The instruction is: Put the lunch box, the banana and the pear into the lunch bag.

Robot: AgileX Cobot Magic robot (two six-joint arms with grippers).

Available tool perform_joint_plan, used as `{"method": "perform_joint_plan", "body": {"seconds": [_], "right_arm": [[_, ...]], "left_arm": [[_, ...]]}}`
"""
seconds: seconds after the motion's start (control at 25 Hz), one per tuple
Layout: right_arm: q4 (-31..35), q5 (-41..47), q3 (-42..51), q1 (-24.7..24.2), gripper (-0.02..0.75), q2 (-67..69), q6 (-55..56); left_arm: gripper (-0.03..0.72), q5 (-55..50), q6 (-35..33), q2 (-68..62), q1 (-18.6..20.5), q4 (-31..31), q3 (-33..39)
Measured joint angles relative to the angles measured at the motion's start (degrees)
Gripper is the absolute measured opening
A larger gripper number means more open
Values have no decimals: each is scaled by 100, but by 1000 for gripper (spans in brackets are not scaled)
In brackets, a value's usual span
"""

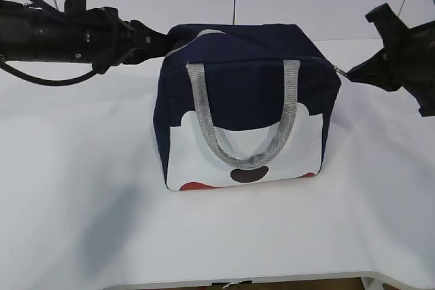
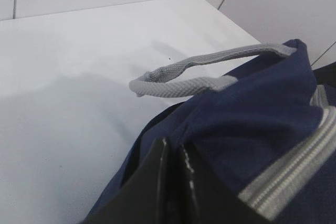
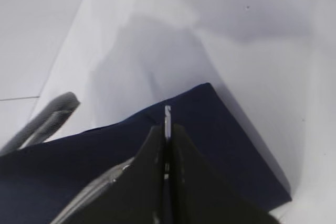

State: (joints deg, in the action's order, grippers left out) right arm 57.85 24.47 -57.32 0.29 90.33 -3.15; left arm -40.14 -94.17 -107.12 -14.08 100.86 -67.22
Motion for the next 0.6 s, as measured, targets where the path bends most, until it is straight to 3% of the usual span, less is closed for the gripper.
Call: {"method": "perform_joint_plan", "body": {"seconds": [0.28, 0.6], "right_arm": [[174, 0, 0, -11, 18, 352, -405], [1552, 63, 0, -29, 18, 912, -1610]], "left_arm": [[-11, 116, 0, 0, 0, 0, 0], [-11, 166, 0, 0, 0, 0, 0]]}}
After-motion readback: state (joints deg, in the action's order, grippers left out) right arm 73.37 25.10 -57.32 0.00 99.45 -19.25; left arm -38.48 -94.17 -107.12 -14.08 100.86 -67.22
